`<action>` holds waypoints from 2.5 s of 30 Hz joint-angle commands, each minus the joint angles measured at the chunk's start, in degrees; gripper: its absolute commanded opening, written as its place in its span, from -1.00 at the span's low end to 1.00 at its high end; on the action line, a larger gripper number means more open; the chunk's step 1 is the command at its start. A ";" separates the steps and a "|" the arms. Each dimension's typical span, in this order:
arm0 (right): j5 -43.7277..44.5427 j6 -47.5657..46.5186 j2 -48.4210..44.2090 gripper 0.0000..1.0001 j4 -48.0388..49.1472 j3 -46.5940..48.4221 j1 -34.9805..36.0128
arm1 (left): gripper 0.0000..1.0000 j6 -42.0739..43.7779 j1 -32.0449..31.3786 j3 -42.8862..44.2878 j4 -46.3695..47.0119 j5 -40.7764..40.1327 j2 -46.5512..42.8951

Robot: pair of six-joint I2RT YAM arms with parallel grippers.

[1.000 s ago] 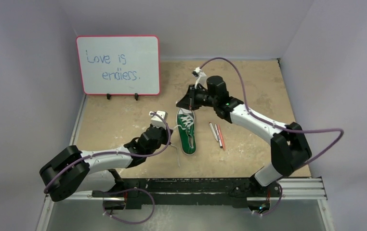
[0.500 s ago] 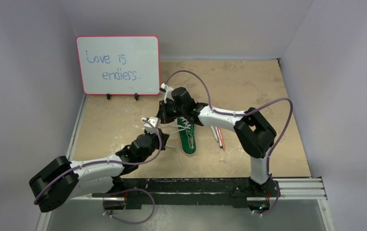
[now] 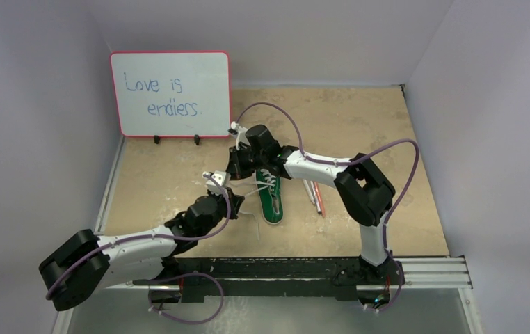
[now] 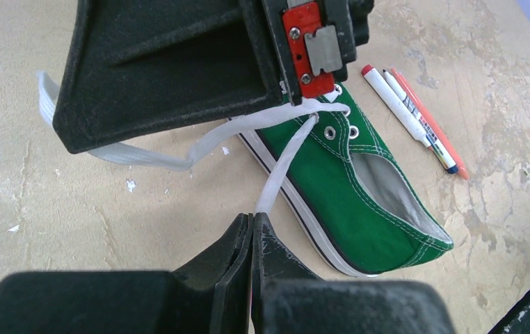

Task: Tie the shoes

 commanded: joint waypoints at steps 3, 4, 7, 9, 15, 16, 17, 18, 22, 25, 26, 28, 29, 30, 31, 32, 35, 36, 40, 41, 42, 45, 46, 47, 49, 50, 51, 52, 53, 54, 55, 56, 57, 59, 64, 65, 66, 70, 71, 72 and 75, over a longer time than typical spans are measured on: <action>-2.72 2.17 -6.94 -1.00 2.47 -1.64 -1.44 | -1.00 -0.86 0.26 1.81 3.43 0.77 -1.01; -2.82 2.90 -8.73 -1.00 3.28 -2.83 -2.11 | -1.00 -1.19 0.27 1.90 4.52 0.77 -0.77; -3.31 6.06 -15.52 -1.00 8.03 -8.76 -5.52 | -1.00 -1.93 0.23 2.11 9.83 1.36 0.95; -3.65 8.15 -20.62 -1.00 10.94 -12.83 -8.14 | -1.00 -2.00 0.27 2.79 13.17 2.02 2.84; -2.44 10.03 -30.94 -1.00 12.30 -19.32 -11.84 | -1.00 -0.42 0.44 8.24 19.57 5.26 11.45; -1.59 10.48 -32.65 -1.00 13.01 -20.43 -11.91 | -1.00 -0.04 0.56 9.21 20.18 6.39 12.59; -0.50 10.78 -34.11 -1.00 13.47 -21.37 -12.02 | -1.00 0.51 0.66 9.81 21.15 7.46 13.31; 0.42 10.97 -35.61 -1.00 13.40 -21.98 -12.27 | -1.00 0.95 0.73 10.07 22.07 8.17 13.64; 1.35 11.09 -39.03 -1.00 12.67 -22.14 -12.82 | -1.00 3.71 1.26 10.81 24.05 9.11 14.07; 0.71 11.23 -39.27 -1.00 12.33 -22.10 -12.81 | -1.00 5.66 1.63 12.04 23.93 9.60 15.63; 0.53 11.51 -39.36 -1.00 12.44 -22.29 -12.88 | -1.00 5.93 1.90 12.73 23.45 9.83 16.17; 0.52 12.03 -39.68 -1.00 13.18 -23.12 -12.90 | -1.00 6.09 2.18 13.22 24.27 10.67 16.99; 0.60 12.77 -39.81 -1.00 13.77 -23.54 -12.87 | -1.00 6.15 2.21 13.17 25.45 11.57 17.76; 0.56 13.25 -39.96 -1.00 14.22 -23.85 -12.90 | -1.00 6.36 2.20 13.16 26.70 12.43 18.41; 0.48 13.63 -40.04 -1.00 14.42 -23.97 -12.88 | -1.00 6.68 2.28 13.28 27.39 13.26 19.05; 0.33 14.02 -40.02 -1.00 14.59 -23.92 -12.88 | -1.00 7.17 2.28 13.40 27.79 13.74 19.62; 0.24 14.88 -40.38 -1.00 14.82 -23.95 -12.89 | -1.00 8.43 2.36 12.74 31.09 14.86 21.63; 0.40 15.18 -40.58 -1.00 14.92 -24.05 -12.89 | -1.00 8.87 2.38 12.38 32.51 15.61 22.30; 1.61 15.36 -41.01 -1.00 14.00 -23.92 -12.90 | -1.00 9.68 2.40 10.62 38.57 17.66 25.18; 1.57 15.40 -40.94 -1.00 13.91 -23.83 -12.90 | -1.00 9.69 2.38 10.36 39.44 17.69 25.63; 1.53 15.40 -40.90 -1.00 13.90 -23.71 -12.90 | -1.00 9.69 2.38 10.14 40.03 17.65 25.99; 1.39 15.48 -41.12 -1.00 13.68 -23.78 -12.87 | -1.00 10.03 2.44 10.28 40.40 16.67 27.14; 1.36 15.57 -41.25 -1.00 13.59 -23.93 -12.90 | -1.00 10.18 2.45 10.46 40.21 16.11 27.48; 1.35 15.58 -41.39 -1.00 13.63 -24.00 -12.90 | -1.00 10.29 2.51 10.52 40.02 15.41 27.70; 1.48 15.60 -41.65 -1.00 13.48 -24.31 -12.89 | -1.00 10.47 2.55 10.50 39.70 14.12 27.64; 1.58 15.64 -41.81 -1.00 13.35 -24.39 -12.86 | -1.00 10.55 2.68 10.46 39.10 13.53 27.37; 1.65 15.66 -41.94 -1.00 13.15 -24.45 -12.90 | -1.00 10.69 2.77 10.30 38.68 13.10 27.06; 1.70 15.67 -42.02 -1.00 13.04 -24.59 -12.89 | -1.00 10.85 2.79 10.06 38.54 12.77 26.71; 1.77 15.71 -42.08 -1.00 13.02 -24.62 -12.90 | -1.00 11.03 2.86 9.88 38.49 12.20 26.48; 1.79 15.75 -42.11 -1.00 13.08 -24.70 -12.88 | -1.00 11.13 2.88 9.52 38.53 11.72 26.04; 1.72 15.85 -42.13 -1.00 13.15 -24.75 -12.90 | -1.00 11.30 2.83 9.19 38.64 11.41 25.61; 1.70 16.04 -42.12 -1.00 13.11 -24.70 -12.88 | -1.00 11.55 2.89 8.89 38.97 11.46 25.19; 1.70 16.17 -42.13 -1.00 13.10 -24.64 -12.88 | -1.00 11.74 2.97 8.86 38.94 11.70 24.78; 1.43 16.41 -42.11 -1.00 13.02 -24.53 -12.90 | -1.00 12.01 2.97 9.27 38.49 12.52 24.65; 1.11 16.81 -41.78 -1.00 13.36 -24.10 -12.83 | -1.00 11.91 3.04 10.49 39.24 15.23 26.03; 1.09 16.87 -41.65 -1.00 13.41 -23.94 -12.87 | -1.00 11.70 3.08 10.74 39.58 15.72 26.49; 1.02 16.89 -41.47 -1.00 13.53 -23.82 -12.90 | -1.00 11.53 3.08 10.95 39.95 16.33 26.86; 0.84 17.29 -41.17 -1.00 13.72 -23.76 -12.87 | -1.00 11.03 3.08 11.97 40.74 17.81 28.21; 0.76 17.29 -41.29 -1.00 13.84 -23.89 -12.90 | -1.00 10.95 3.08 12.13 40.87 17.82 28.40; 0.62 17.41 -41.26 -1.00 13.89 -23.89 -12.89 | -1.00 10.92 3.07 12.33 40.83 17.82 28.62; 0.51 17.43 -41.42 -1.00 13.89 -23.85 -12.89 | -1.00 10.92 3.04 13.30 40.20 17.65 29.50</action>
